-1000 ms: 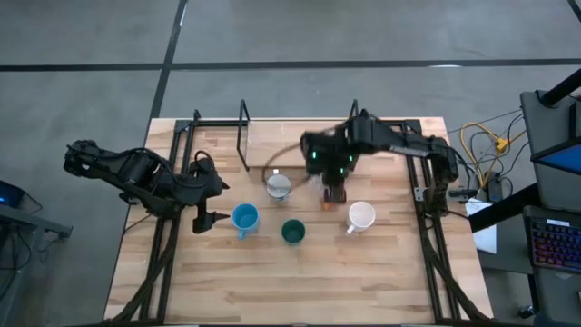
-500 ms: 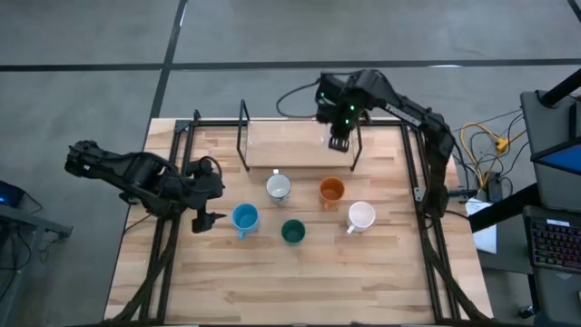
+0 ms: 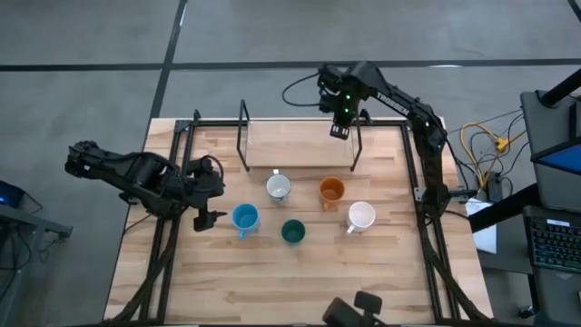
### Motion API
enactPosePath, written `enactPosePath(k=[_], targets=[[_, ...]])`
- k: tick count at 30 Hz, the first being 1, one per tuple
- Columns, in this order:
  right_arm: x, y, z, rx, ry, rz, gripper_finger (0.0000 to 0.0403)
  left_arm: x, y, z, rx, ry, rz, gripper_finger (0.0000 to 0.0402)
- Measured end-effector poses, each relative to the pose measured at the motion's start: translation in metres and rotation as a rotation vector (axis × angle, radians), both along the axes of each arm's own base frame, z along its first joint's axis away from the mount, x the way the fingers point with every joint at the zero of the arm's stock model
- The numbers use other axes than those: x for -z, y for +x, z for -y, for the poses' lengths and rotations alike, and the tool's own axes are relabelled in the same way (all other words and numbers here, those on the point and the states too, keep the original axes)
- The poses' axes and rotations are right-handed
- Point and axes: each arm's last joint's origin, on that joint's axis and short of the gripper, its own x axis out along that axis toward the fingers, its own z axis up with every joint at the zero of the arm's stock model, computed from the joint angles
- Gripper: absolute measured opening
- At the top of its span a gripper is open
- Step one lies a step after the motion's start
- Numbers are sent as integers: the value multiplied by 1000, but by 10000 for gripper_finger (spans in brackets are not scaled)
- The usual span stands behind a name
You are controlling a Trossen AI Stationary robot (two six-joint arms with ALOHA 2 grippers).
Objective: Stack small to large cups/mugs on shelf
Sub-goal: Put the transparent mug on the shelf
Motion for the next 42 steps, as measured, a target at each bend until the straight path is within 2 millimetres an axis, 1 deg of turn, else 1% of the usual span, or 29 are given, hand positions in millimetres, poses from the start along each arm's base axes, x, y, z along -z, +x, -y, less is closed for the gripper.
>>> enactPosePath(k=[5,9,13,17,26,33,42], targets=[[-3,0,12,74,-11,25,8,0,1,-2,-7,4,-2,379],[-5,4,17,86,-16,45,8,1,3,-1,-5,8,-8,379],[-2,9,22,89,-9,54,8,2,4,-1,-6,9,-13,379],[5,12,28,98,0,45,8,2,4,-1,-11,5,-11,379],[11,4,40,148,15,27,8,2,4,-1,-12,4,-12,379],[13,1,43,159,26,25,8,2,4,-1,-11,5,-12,379],[25,0,43,164,53,-11,8,2,4,-1,-11,7,-13,379]])
